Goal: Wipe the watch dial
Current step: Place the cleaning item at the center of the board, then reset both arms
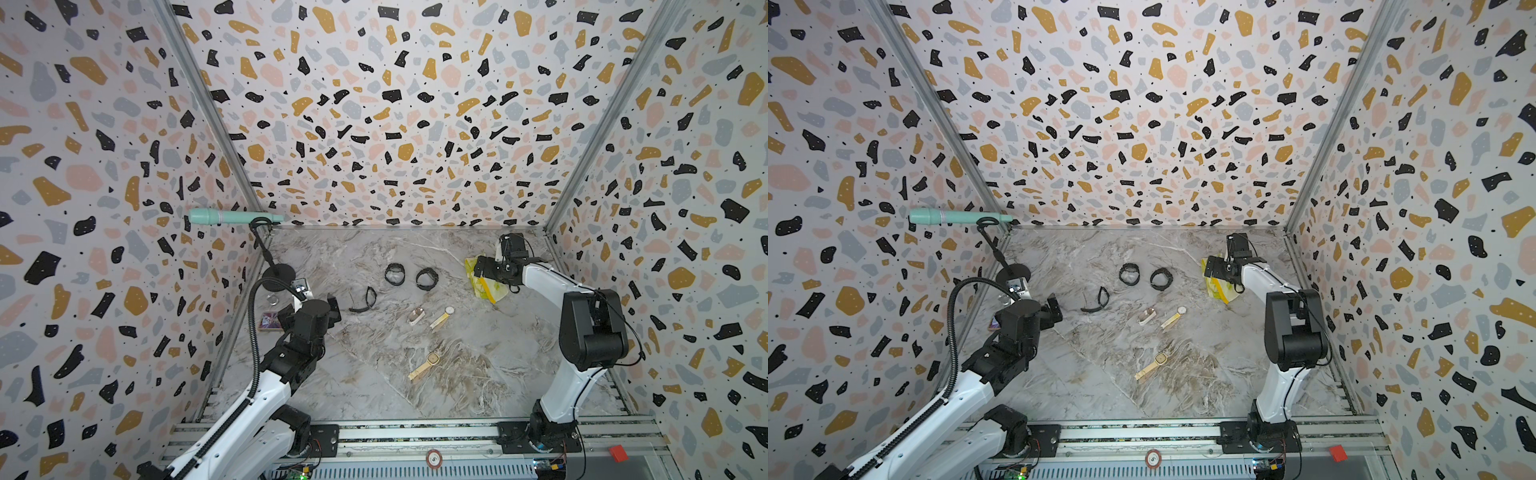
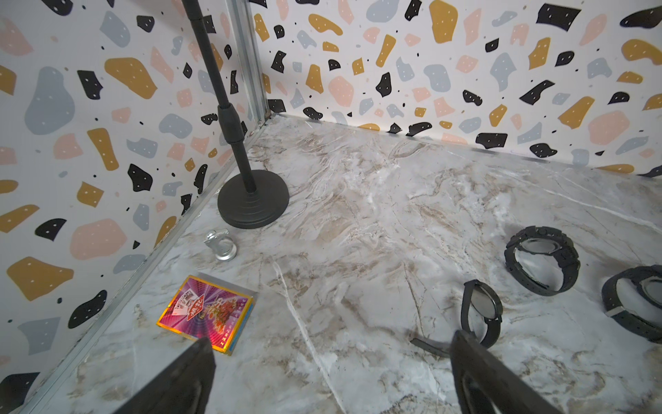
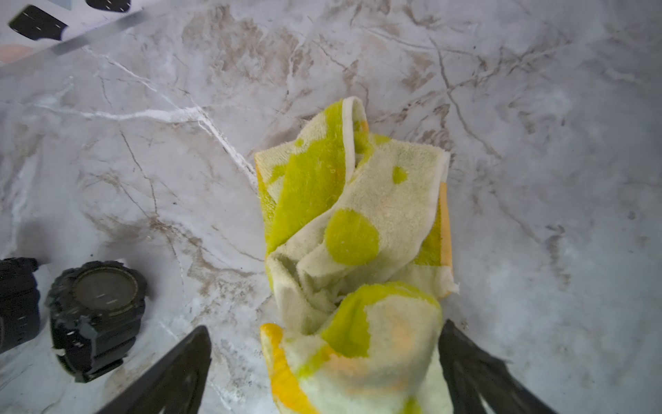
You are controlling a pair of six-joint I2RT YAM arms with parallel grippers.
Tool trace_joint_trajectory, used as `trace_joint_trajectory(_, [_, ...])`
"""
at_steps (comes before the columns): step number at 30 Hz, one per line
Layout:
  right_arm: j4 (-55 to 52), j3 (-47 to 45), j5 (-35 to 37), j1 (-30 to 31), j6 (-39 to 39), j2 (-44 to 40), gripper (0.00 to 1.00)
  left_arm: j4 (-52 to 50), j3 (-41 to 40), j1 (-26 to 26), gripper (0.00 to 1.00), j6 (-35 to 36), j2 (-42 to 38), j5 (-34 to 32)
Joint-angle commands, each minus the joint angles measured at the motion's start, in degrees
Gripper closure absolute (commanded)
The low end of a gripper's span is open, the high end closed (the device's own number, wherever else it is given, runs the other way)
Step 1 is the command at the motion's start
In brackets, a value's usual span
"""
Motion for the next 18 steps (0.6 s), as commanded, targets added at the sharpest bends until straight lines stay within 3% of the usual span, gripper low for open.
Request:
trace_joint_trajectory(1, [1.97,-2.80,-0.56,0.35,-1.50,-6.68,0.01,5.77,0.12,1.97,0.00,3.42,0.40,1.58])
trace_joint_trajectory(7, [5.81,-14.23,3.60,1.85,0.14,-19.14,0.01,9.17,1.09,4.86,0.00,8.49,1.96,5.90])
trace_joint_trajectory(10, [8.84,-21.72,9.57,4.45,0.91,-26.80,0.01,12.59,0.59,5.13,0.01,11.27,1.49,5.55])
trace_joint_trajectory(15, [16.25,-32.57,15.33,5.88,-1.81,-39.85,0.01,27.38,-8.19,5.29,0.01,18.52,-0.94,1.55])
trace_joint_trajectory(18, [26.55,-41.24,16.97,6.06,-6.66,-47.94,0.01,36.32,-13.28,6.39,0.01,19.61,-1.49,1.38])
